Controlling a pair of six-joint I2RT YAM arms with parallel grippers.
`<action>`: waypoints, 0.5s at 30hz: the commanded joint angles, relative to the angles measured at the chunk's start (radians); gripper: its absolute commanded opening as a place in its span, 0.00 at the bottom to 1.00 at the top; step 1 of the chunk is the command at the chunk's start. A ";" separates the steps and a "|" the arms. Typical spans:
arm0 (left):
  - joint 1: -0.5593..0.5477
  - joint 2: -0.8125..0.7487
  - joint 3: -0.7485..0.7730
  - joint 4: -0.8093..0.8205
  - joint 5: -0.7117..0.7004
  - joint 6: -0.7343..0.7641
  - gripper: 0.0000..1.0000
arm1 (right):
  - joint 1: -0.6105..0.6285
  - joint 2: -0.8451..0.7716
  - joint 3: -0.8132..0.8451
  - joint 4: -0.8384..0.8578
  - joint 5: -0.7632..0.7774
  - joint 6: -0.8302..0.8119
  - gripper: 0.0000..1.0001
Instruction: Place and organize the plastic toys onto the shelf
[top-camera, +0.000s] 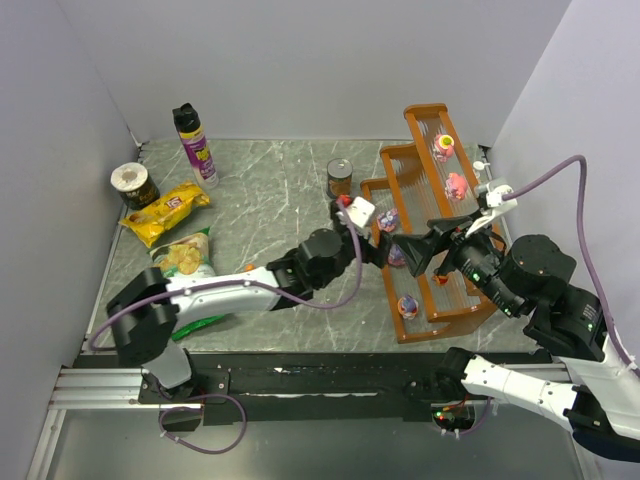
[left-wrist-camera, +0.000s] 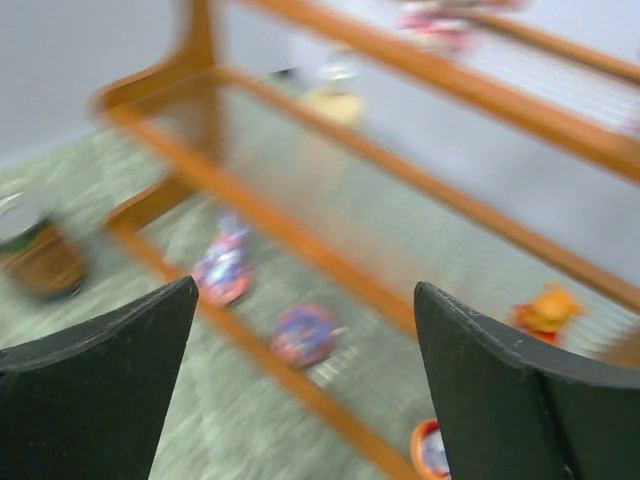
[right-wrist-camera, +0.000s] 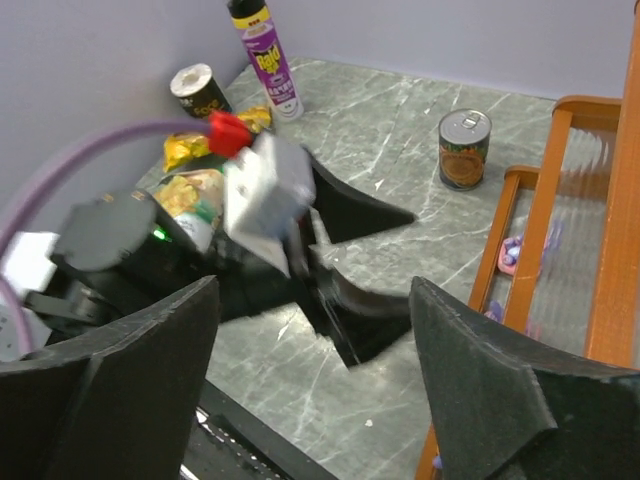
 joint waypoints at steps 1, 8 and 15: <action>0.023 -0.142 -0.078 -0.156 -0.230 -0.092 0.96 | 0.002 -0.014 -0.040 0.038 0.006 0.019 0.93; 0.037 -0.415 -0.268 -0.386 -0.382 -0.280 0.96 | 0.002 -0.001 -0.091 0.103 -0.068 -0.009 1.00; 0.039 -0.599 -0.418 -0.703 -0.540 -0.698 0.97 | 0.000 0.017 -0.134 0.161 -0.125 0.002 1.00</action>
